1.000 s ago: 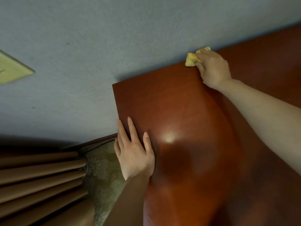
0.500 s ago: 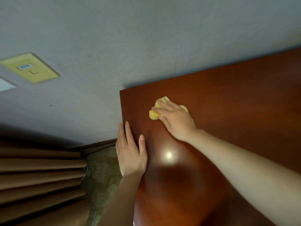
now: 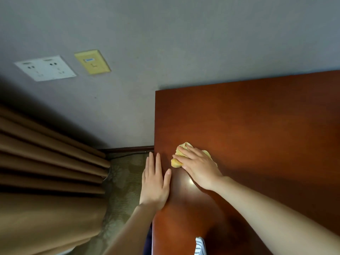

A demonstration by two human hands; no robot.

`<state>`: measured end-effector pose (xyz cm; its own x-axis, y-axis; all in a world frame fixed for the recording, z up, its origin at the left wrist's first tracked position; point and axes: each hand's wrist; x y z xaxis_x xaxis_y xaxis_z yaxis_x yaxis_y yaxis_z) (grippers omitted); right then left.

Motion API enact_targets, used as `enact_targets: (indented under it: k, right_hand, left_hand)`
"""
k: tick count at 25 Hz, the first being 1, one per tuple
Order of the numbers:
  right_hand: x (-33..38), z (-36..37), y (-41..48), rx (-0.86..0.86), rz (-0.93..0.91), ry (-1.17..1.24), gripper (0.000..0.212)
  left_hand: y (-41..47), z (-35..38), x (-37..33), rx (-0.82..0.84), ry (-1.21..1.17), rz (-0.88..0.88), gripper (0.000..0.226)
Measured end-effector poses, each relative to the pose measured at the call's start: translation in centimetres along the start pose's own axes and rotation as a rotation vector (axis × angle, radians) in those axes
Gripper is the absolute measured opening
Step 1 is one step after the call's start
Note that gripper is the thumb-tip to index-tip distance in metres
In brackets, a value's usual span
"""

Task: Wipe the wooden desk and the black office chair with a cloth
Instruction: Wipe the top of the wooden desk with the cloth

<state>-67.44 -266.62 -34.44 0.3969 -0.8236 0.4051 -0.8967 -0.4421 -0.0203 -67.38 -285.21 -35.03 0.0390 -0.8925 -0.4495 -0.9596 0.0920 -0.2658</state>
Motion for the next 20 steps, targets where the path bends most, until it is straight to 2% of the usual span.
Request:
enact_targets:
  k: [6, 10, 14, 20]
  right_hand:
    - [6.5, 3.5, -7.3, -0.042, 0.030, 0.018, 0.042]
    - [12.4, 5.4, -10.7, -0.135, 0.176, -0.008, 0.042]
    - [18.0, 7.3, -11.7, -0.271, 0.342, -0.020, 0.044]
    - [24.2, 10.6, -12.5, -0.407, 0.449, 0.011, 0.041]
  left_hand:
    - [-7.0, -0.5, 3.1, 0.128, 0.146, 0.060, 0.064]
    - [-10.3, -1.3, 5.0, 0.206, 0.306, 0.191, 0.064]
    - [-11.7, -2.9, 7.0, 0.272, 0.368, 0.339, 0.059]
    - [-11.7, -4.0, 8.7, 0.319, 0.496, 0.498, 0.058]
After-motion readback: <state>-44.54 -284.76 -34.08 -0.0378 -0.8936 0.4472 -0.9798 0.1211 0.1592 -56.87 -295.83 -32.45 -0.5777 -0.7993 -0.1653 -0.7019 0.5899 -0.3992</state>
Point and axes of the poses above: each hand's wrist, its own y-axis towards the middle knuckle, its own z-axis out of the palm, x = y × z, and after that the axes turned 11 degrees about -z, right-handed
